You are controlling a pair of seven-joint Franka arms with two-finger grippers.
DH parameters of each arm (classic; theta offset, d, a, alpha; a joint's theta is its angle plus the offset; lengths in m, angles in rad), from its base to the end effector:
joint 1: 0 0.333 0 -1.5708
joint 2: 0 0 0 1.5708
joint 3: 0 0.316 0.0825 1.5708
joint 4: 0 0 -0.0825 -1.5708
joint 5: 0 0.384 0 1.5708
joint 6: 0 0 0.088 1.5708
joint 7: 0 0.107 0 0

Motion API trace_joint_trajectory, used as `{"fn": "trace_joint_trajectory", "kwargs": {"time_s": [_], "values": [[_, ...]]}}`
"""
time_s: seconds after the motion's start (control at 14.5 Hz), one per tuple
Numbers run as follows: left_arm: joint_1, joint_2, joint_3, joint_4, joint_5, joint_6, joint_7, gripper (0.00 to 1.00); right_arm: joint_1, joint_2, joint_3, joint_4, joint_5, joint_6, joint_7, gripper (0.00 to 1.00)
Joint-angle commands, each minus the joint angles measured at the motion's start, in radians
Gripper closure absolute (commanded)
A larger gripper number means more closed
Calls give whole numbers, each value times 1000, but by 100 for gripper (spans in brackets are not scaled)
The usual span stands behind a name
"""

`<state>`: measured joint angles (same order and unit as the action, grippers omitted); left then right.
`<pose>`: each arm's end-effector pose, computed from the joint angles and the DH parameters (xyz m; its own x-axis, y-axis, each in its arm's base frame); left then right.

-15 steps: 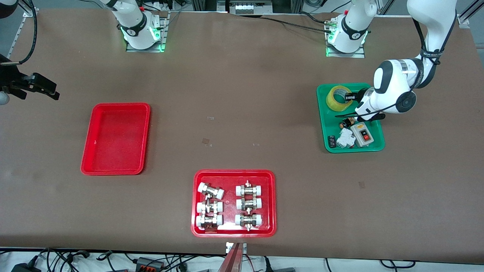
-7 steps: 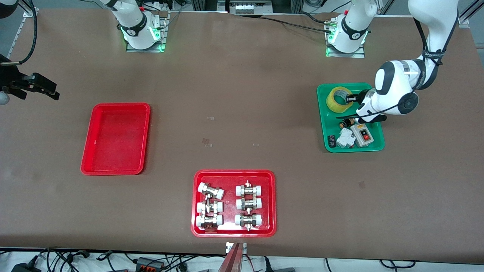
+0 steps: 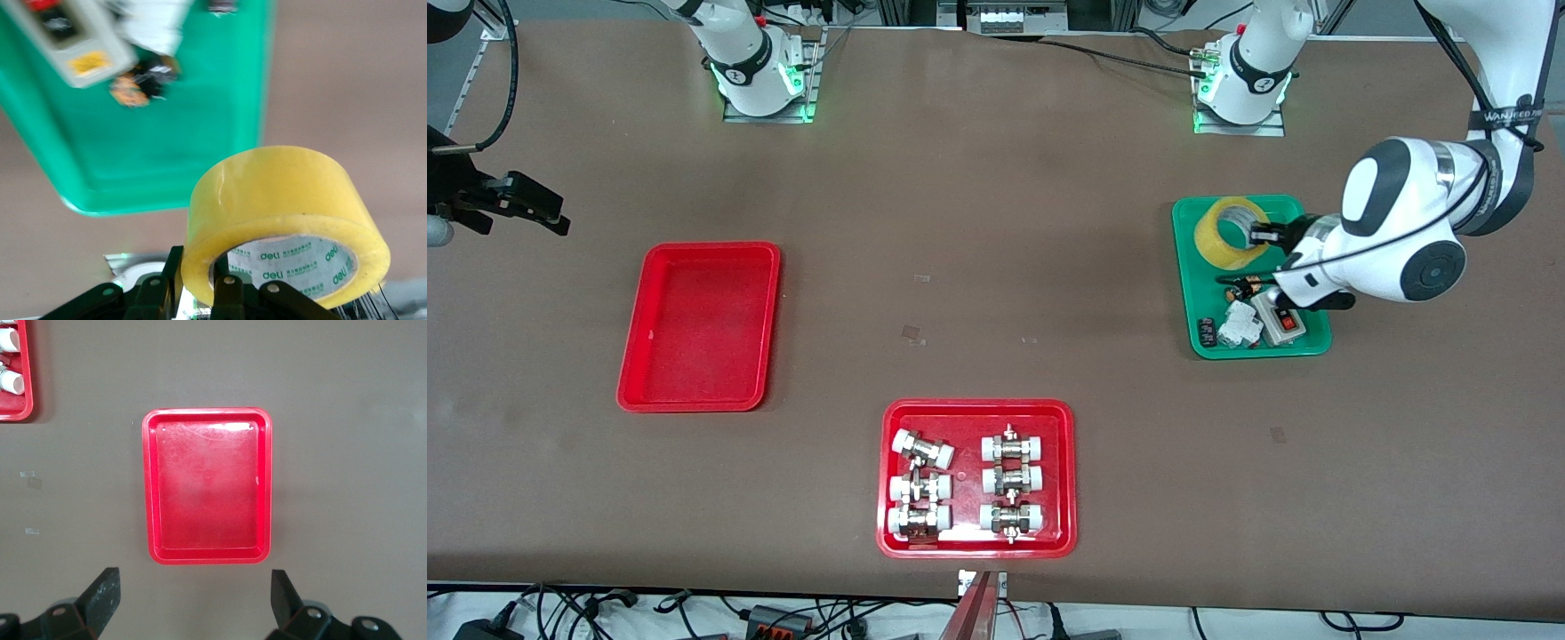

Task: Left arm passes tape to right arm into tray
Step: 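Lift the tape roll with the left gripper toward the table middle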

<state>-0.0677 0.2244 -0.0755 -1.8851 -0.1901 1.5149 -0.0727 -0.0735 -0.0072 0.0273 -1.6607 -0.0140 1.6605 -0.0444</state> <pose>0.5284 -0.0960 0.3610 0.8191 -0.0648 -0.5700 0.0175 -0.9903 0.1377 0.5578 -0.0271 0.5937 1.0000 -0.0005 0.0064 -0.0006 -0.9999 0.0144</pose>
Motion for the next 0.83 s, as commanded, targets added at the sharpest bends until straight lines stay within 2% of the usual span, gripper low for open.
{"fn": "trace_joint_trajectory", "kwargs": {"time_s": [0.0,0.14,0.34,0.41,0.62,0.76], "values": [[-85,27,2,170,-121,-143,-13,100,4,3,-1,3,2,-7,-9,0],[-157,32,2,262,-242,-183,-41,100,4,7,-1,2,0,-7,-9,0],[-239,30,2,322,-482,-162,-278,100,6,12,-1,6,0,-5,-9,0],[-273,32,2,352,-568,-128,-345,100,6,12,-1,6,0,-7,-9,0],[-359,76,2,412,-713,16,-470,100,6,10,-1,6,0,-4,-6,0],[-363,124,0,438,-803,56,-452,100,6,10,-1,6,0,-4,-6,0]]}}
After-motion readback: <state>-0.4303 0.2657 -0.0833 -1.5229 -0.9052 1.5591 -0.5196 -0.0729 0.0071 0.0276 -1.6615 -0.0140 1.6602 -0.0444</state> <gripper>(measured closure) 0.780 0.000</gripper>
